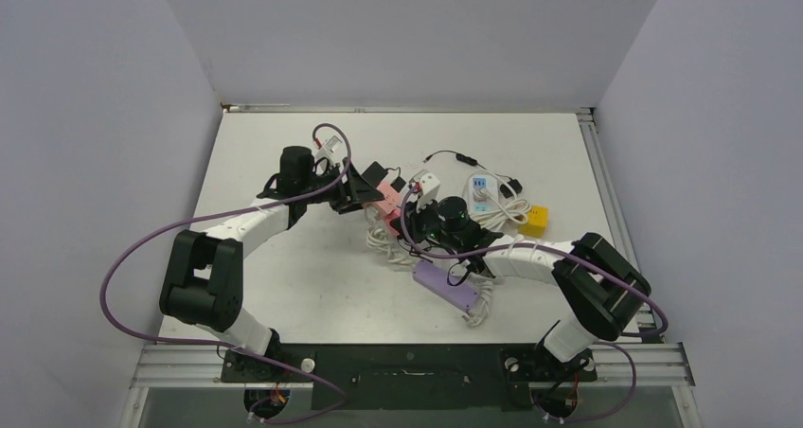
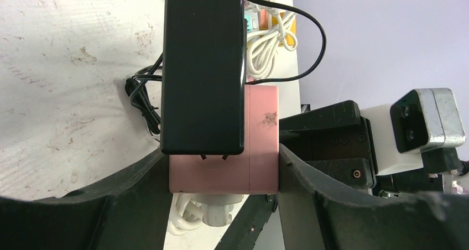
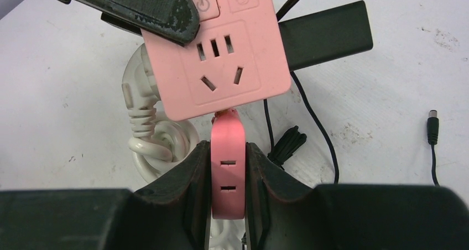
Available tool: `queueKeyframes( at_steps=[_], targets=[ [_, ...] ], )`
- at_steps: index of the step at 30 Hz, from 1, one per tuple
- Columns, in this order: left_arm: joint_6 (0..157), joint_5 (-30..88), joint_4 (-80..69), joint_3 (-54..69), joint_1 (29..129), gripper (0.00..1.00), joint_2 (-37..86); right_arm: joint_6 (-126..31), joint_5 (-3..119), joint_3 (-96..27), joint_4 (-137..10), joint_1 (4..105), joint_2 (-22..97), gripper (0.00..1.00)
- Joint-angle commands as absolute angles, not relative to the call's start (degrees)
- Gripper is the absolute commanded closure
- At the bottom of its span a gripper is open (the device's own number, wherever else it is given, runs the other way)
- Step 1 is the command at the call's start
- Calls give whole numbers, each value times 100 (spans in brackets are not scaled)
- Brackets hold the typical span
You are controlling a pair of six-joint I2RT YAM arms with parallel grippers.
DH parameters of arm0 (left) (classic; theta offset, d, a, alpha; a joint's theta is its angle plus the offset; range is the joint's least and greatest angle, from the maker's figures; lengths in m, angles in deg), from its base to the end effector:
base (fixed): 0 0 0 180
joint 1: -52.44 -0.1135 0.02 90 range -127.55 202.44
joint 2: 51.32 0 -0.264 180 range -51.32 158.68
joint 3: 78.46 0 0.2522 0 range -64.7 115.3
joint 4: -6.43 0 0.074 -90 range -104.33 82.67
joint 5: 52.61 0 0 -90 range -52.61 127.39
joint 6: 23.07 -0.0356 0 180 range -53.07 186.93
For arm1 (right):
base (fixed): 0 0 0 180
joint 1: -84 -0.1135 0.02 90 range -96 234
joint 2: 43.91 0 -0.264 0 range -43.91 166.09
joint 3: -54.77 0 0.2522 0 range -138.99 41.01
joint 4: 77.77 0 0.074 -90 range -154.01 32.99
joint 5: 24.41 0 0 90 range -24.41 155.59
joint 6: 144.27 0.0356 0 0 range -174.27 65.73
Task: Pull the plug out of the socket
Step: Remove the plug from the socket.
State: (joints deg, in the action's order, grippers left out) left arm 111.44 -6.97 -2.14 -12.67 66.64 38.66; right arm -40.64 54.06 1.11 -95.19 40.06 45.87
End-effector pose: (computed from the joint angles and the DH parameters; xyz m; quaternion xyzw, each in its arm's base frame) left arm 0.3173 -0.1060 0.2203 -0.0380 0.8319 -0.5063 0.2241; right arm 0.2297 0.2312 0.1939 -0.2679 0.7651 0.3508 0.4689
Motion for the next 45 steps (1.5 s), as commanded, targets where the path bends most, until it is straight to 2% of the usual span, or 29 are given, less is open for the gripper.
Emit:
queueKeyframes(
  at_steps=[1,10,25,33,38,45],
  targets=[
    [10982,-353,207,-900,6458,100,3548,-3889,5745,-43,-9467,4341,4664,95],
    [10982,-357,199,-893,6455,100,3551,-4129,5584,53,-9595,4286,4566,95],
    [10973,-378,137,-854,6404,100,3587,-5130,5527,46,-9463,3558,4339,95],
    [10964,-374,137,-854,6390,100,3572,-4609,6104,-155,-9195,3786,4526,95],
    [10967,-375,137,-866,6382,100,3563,-4125,5973,-224,-9055,4322,4751,95],
    [10981,-392,145,-866,6385,100,3577,-4125,5875,-200,-9108,4366,4735,95]
  ],
)
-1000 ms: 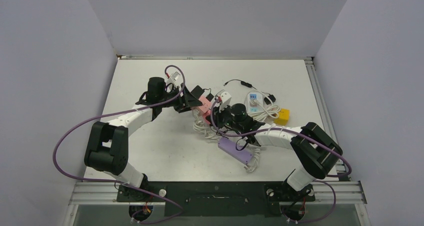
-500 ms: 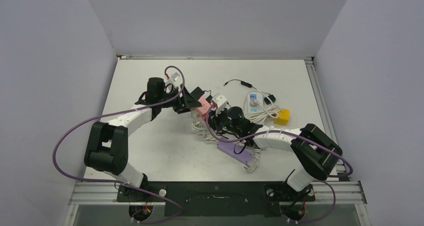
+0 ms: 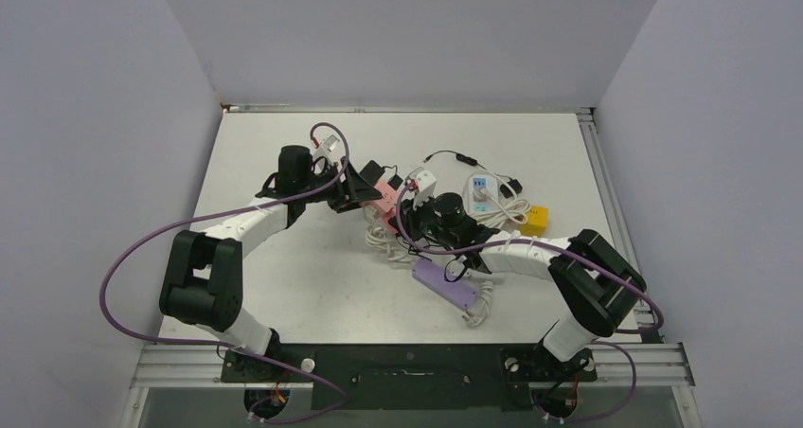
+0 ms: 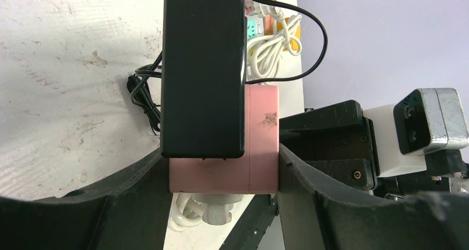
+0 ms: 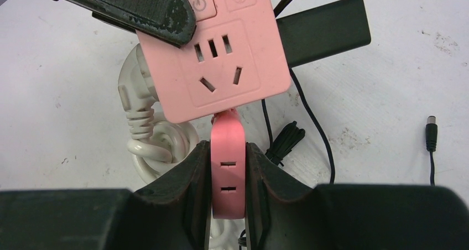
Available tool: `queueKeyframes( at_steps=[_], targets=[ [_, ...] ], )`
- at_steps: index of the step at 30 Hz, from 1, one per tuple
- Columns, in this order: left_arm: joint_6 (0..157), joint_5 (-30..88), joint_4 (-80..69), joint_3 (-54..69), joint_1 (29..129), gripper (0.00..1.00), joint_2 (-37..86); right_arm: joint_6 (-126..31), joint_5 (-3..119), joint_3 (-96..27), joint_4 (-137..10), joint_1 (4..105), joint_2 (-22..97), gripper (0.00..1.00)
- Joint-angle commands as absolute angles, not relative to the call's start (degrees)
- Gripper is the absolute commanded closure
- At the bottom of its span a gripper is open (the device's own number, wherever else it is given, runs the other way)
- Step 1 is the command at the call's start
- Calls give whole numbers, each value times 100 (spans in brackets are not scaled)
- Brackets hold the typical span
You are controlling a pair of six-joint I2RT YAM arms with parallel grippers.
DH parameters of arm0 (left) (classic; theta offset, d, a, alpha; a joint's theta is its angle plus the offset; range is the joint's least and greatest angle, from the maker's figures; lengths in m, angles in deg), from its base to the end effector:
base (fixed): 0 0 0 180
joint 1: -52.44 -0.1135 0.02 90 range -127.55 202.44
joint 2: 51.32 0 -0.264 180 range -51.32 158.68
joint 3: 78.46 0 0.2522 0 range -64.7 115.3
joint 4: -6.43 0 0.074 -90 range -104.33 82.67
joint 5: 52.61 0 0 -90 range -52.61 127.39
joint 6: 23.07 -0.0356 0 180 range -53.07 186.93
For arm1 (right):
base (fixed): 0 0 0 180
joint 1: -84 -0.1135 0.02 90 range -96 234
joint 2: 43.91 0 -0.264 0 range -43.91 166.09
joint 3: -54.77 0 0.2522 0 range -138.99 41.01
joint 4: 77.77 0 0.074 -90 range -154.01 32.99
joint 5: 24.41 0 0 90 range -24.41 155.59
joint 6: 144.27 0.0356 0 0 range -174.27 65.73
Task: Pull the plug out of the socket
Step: Remove the plug from the socket.
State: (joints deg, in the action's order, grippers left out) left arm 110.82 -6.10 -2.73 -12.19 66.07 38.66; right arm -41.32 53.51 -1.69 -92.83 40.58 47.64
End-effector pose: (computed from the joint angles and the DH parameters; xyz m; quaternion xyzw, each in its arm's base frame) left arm 0.3195 -0.1027 0.2219 -0.0419 0.8337 -0.4989 0.2328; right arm 0.2387 0.2362 0.1952 -0.2723 0.7703 0.3453 0.4619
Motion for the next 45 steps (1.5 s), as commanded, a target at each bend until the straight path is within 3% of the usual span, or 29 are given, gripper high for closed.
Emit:
queueKeyframes(
  at_steps=[1,20,33,45],
  targets=[
    [10982,-392,146,-867,6387,100,3576,-4140,5862,-179,-9132,4360,4715,95],
    [10973,-397,120,-845,6355,100,3599,-5076,5768,14,-9363,3563,4344,95],
    [10973,-401,120,-846,6341,100,3596,-4068,5874,-272,-8964,4404,4801,95],
    [10973,-407,106,-838,6330,100,3619,-4215,5495,-145,-9181,4395,4711,95]
  ],
)
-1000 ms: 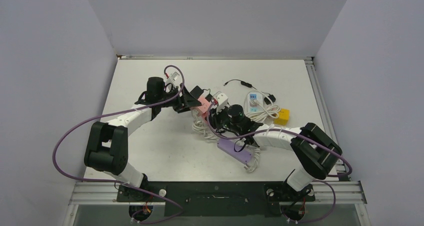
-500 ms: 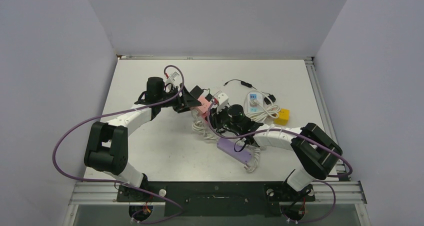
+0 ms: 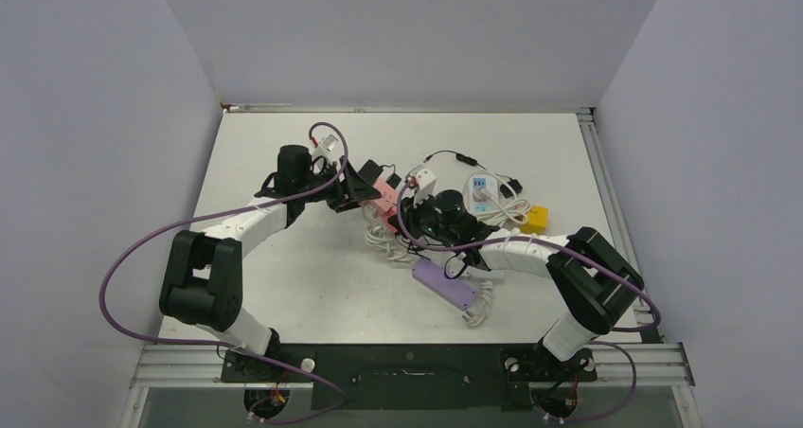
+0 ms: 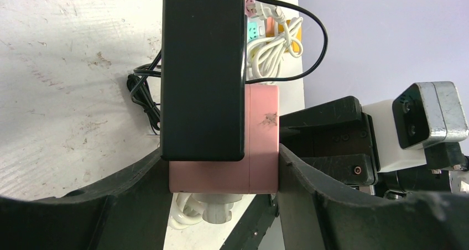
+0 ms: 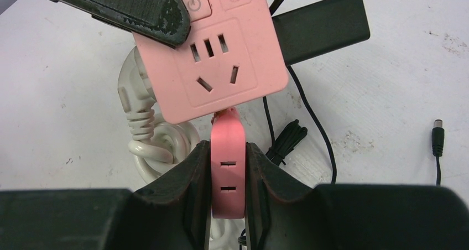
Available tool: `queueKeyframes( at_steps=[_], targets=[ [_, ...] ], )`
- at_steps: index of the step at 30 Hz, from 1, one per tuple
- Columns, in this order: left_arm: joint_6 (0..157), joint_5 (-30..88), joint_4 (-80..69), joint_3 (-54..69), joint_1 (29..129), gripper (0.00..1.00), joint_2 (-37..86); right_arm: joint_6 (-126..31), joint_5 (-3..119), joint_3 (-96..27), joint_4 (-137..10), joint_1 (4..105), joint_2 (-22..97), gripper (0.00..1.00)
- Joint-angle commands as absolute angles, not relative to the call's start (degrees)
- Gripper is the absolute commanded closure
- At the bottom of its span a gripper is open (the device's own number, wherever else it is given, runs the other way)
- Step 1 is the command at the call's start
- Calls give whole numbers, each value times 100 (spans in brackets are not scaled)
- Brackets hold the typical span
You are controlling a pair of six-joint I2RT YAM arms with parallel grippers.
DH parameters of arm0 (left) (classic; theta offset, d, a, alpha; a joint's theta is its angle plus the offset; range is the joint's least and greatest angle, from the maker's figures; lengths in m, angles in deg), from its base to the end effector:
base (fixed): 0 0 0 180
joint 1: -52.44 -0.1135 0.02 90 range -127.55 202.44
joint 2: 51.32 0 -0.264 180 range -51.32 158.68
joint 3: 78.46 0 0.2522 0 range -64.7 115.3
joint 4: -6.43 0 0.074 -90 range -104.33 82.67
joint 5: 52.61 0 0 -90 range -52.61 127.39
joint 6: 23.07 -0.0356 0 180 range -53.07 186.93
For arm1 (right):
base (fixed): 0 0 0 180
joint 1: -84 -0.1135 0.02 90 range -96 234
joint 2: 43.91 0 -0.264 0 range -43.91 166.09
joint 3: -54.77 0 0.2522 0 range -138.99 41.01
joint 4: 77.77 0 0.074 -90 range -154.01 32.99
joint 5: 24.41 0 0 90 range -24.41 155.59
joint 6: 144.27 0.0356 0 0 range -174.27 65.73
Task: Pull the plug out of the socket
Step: Remove the plug from the socket.
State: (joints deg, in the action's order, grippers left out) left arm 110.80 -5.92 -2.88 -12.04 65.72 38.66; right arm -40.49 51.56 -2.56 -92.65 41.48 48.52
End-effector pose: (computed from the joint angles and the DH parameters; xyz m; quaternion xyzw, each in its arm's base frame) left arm 0.3204 -0.1007 0.2225 -0.0451 0.8339 -0.4972 0.2353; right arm 0.2443 0.2357 0.1947 -0.2697 0.7713 0.3562 0.4533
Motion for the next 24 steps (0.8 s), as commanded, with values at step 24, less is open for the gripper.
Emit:
queueKeyframes(
  at_steps=[24],
  targets=[
    [10946,-403,67,-823,6310,100,3709,-3967,5411,-193,-9083,4518,4665,95]
  ],
)
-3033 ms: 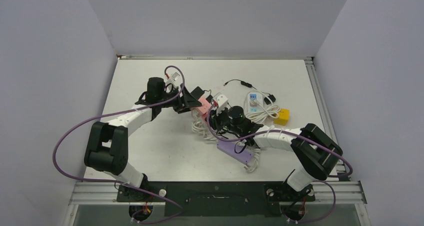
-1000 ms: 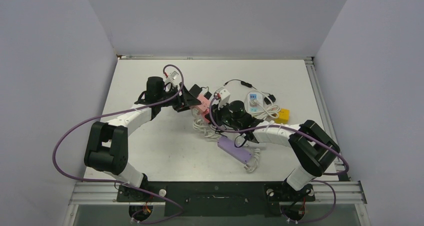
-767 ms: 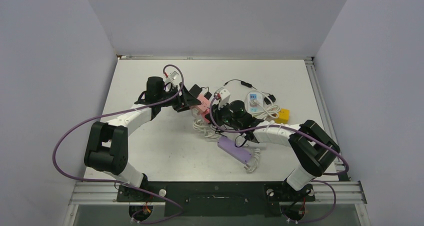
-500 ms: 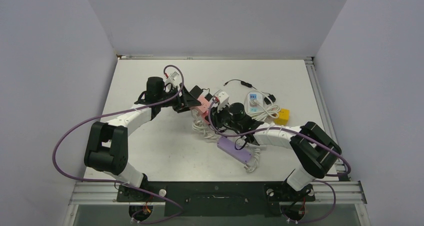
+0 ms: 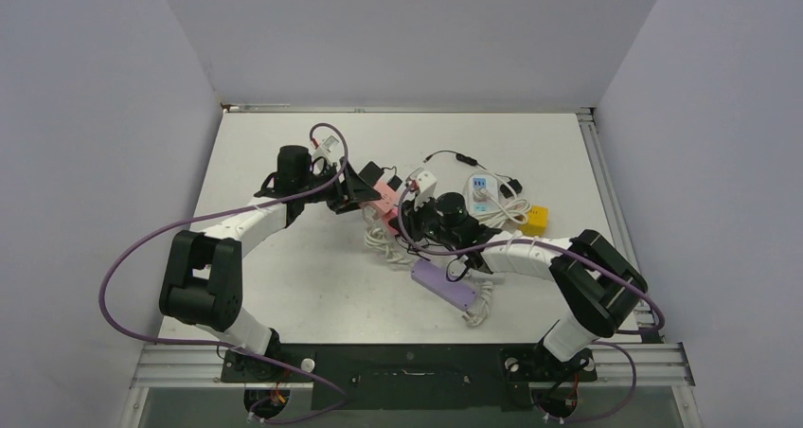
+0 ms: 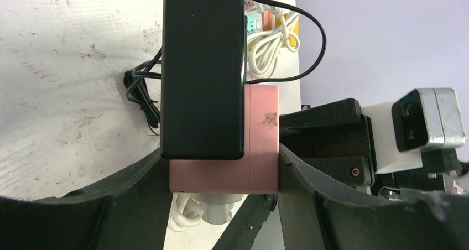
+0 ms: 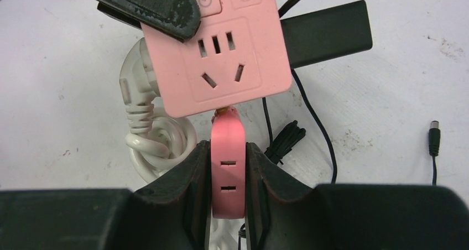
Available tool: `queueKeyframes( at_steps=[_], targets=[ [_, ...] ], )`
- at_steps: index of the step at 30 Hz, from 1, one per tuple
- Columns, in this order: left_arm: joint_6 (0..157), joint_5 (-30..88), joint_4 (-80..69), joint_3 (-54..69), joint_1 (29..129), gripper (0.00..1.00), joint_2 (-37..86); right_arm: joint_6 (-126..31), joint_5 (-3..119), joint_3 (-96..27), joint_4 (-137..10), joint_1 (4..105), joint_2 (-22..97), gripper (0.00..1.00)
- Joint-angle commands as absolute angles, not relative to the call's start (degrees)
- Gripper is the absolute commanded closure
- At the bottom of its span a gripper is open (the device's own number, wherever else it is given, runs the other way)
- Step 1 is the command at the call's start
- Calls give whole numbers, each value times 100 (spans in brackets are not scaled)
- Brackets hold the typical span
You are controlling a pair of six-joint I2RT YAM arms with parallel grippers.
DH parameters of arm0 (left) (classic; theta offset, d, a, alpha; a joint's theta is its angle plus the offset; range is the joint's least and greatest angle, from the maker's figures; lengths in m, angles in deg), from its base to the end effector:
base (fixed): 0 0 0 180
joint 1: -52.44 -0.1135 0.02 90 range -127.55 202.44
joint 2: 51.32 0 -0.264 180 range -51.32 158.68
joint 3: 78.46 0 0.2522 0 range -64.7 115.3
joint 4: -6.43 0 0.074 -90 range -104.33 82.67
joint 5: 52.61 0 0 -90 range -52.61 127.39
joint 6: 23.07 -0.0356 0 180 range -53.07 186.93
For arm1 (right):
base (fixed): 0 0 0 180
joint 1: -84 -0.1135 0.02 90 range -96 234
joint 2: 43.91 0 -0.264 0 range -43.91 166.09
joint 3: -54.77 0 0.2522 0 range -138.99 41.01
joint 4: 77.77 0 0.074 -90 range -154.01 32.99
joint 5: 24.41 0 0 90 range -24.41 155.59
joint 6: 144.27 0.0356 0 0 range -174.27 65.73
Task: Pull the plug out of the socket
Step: Remove the plug from the socket, then place the plug at the center of the board.
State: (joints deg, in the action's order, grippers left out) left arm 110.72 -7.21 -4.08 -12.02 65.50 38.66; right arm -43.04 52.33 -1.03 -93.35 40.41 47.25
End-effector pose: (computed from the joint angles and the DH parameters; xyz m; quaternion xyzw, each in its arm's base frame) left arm 0.3192 -0.0997 0.2211 -0.0449 0.8351 -0.5013 0.2222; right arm 0.2357 0.2357 0.1947 -0.2902 0.7619 0.3468 0.4637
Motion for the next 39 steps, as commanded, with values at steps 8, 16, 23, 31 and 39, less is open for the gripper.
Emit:
queueKeyframes(
  at_steps=[8,16,23,31,39],
  targets=[
    [10951,-410,67,-819,6316,100,3726,-3913,5262,-177,-9136,4643,4734,95],
    [10946,-411,60,-810,6315,100,3719,-3977,5167,48,-9421,4629,4437,95],
    [10774,-238,-80,-785,6317,100,3575,-3931,6867,199,-8891,4750,3673,95],
    [10720,-224,-133,-759,6353,100,3534,-3354,7615,532,-8657,5636,3369,95],
    [10710,-239,-135,-752,6376,100,3516,-2787,8059,661,-8411,6091,3339,95]
  ],
)
